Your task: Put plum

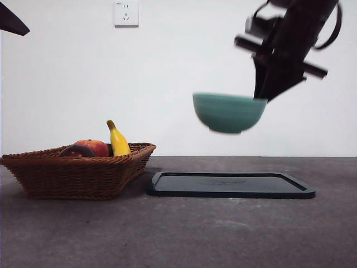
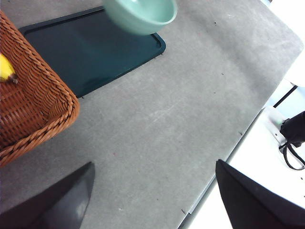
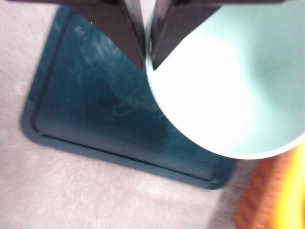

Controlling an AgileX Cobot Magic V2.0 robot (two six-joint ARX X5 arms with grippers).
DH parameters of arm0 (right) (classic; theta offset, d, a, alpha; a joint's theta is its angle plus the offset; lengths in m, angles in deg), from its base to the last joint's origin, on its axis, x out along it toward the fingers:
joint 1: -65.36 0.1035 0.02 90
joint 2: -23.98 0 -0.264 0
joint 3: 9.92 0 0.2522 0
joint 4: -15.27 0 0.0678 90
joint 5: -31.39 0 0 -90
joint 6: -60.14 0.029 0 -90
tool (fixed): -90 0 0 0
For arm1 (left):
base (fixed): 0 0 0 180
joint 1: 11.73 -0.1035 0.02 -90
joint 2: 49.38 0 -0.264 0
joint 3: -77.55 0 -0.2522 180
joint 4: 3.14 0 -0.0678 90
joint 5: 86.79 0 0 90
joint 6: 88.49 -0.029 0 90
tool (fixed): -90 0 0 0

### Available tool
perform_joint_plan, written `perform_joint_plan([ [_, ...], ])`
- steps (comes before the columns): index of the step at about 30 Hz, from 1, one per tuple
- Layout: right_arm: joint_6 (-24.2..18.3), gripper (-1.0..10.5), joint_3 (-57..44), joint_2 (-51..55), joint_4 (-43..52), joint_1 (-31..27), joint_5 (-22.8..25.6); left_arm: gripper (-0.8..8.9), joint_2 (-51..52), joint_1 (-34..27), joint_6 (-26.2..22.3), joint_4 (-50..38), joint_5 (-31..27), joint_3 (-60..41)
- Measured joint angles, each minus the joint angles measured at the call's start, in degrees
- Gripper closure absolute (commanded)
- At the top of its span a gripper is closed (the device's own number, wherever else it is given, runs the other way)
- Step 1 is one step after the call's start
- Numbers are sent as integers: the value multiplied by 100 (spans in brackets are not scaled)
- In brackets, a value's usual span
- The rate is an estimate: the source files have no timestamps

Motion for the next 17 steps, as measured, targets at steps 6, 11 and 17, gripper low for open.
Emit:
perform_joint_plan([
  [6, -129, 937, 0, 881, -629, 168, 2, 408, 0, 0, 0, 0, 0, 0],
  [11, -203, 937, 0, 1453, -1005, 404, 17, 408, 0, 0, 0, 0, 0, 0],
  [17, -208, 937, -319, 1838, -968, 789, 291, 408, 0, 0, 0, 0, 0, 0],
])
